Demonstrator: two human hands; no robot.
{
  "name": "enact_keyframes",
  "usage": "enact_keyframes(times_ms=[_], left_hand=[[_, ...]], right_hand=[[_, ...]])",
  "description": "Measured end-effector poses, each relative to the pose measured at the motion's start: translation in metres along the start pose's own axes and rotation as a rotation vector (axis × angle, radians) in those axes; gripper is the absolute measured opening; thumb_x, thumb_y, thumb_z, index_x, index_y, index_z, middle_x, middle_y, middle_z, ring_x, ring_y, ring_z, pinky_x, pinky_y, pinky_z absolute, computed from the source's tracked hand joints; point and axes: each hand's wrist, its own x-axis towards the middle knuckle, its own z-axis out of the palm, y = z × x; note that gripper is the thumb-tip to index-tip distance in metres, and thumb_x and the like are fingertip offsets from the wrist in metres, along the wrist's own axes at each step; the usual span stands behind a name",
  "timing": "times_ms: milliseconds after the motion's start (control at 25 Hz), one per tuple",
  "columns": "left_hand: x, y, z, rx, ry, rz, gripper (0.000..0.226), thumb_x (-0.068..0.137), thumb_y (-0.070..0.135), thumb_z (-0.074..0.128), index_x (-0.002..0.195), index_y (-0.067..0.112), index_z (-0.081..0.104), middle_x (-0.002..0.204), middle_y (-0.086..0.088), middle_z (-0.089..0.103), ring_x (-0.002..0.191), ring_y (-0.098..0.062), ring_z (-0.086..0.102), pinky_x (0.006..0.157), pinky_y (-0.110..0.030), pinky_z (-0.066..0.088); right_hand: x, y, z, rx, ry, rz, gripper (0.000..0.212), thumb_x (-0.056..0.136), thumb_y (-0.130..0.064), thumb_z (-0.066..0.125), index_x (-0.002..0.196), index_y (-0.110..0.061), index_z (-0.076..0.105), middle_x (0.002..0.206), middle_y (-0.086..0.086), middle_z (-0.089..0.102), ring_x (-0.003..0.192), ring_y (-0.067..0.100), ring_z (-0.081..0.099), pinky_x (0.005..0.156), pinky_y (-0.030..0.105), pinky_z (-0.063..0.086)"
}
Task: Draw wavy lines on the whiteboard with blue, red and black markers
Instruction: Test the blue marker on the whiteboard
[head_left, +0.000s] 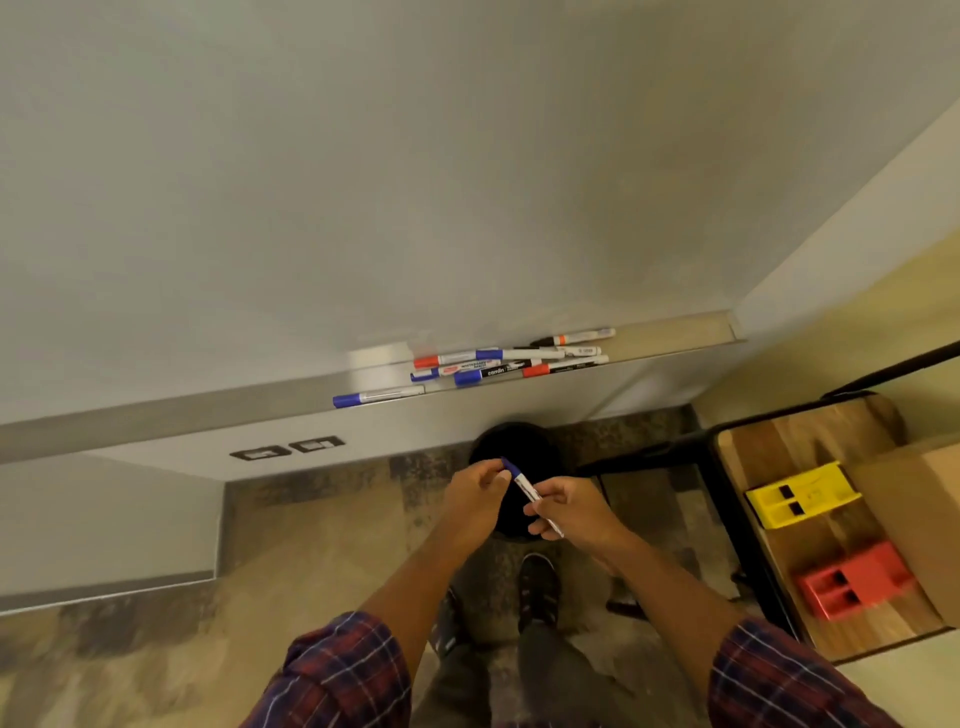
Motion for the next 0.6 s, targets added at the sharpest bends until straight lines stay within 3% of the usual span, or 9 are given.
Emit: enact_keyframes(times_ms=[80, 200, 320, 440, 600], left_hand=[[0.010, -0.020, 0.010, 0.170, -0.071, 0.006, 0.047, 0.109, 0.032, 0.055, 0.152, 0.015, 0.053, 0.148, -0.008, 0.062, 0.134, -0.023, 0.060, 0.108, -0.032, 0.046], [0.020, -0.046, 0.019, 0.432, -0.101, 0.059, 0.061, 0.110, 0.042, 0.047, 0.164, 0.016, 0.034, 0.166, -0.008, 0.041, 0.153, -0.027, 0.037, 0.122, -0.040, 0.031], [0.032, -0.064, 0.024, 0.578, -0.070, 0.074, 0.066, 0.110, 0.048, 0.044, 0.167, 0.020, 0.025, 0.172, -0.008, 0.027, 0.161, -0.029, 0.019, 0.129, -0.045, 0.019], [0.043, -0.074, 0.030, 0.629, -0.046, 0.077, 0.068, 0.110, 0.050, 0.041, 0.168, 0.020, 0.019, 0.176, -0.007, 0.019, 0.164, -0.029, 0.008, 0.131, -0.046, 0.011], [0.047, -0.081, 0.033, 0.695, -0.020, 0.113, 0.070, 0.111, 0.051, 0.037, 0.168, 0.019, 0.013, 0.177, -0.009, 0.009, 0.164, -0.030, 0.000, 0.132, -0.047, 0.005]], right_hand=[[0.020, 0.017, 0.004, -0.034, 0.065, 0.096, 0.017, 0.099, -0.007, 0.063, 0.114, -0.011, 0.067, 0.100, 0.009, 0.077, 0.087, 0.029, 0.078, 0.073, 0.037, 0.062], [0.053, 0.042, 0.008, -0.101, 0.158, 0.167, 0.011, 0.097, -0.010, 0.064, 0.106, -0.014, 0.068, 0.101, 0.008, 0.074, 0.083, 0.024, 0.076, 0.080, 0.046, 0.063], [0.075, 0.050, 0.009, -0.238, 0.206, 0.133, 0.030, 0.101, -0.017, 0.059, 0.131, -0.014, 0.063, 0.118, 0.008, 0.071, 0.100, 0.026, 0.071, 0.082, 0.042, 0.059], [0.090, 0.050, 0.008, -0.336, 0.179, 0.174, 0.058, 0.105, -0.025, 0.056, 0.159, -0.015, 0.036, 0.154, 0.011, 0.050, 0.131, 0.031, 0.057, 0.086, 0.029, 0.045], [0.098, 0.052, 0.011, -0.457, 0.174, 0.149, 0.062, 0.106, -0.028, 0.054, 0.161, -0.014, 0.030, 0.155, 0.013, 0.049, 0.134, 0.032, 0.055, 0.092, 0.034, 0.050]])
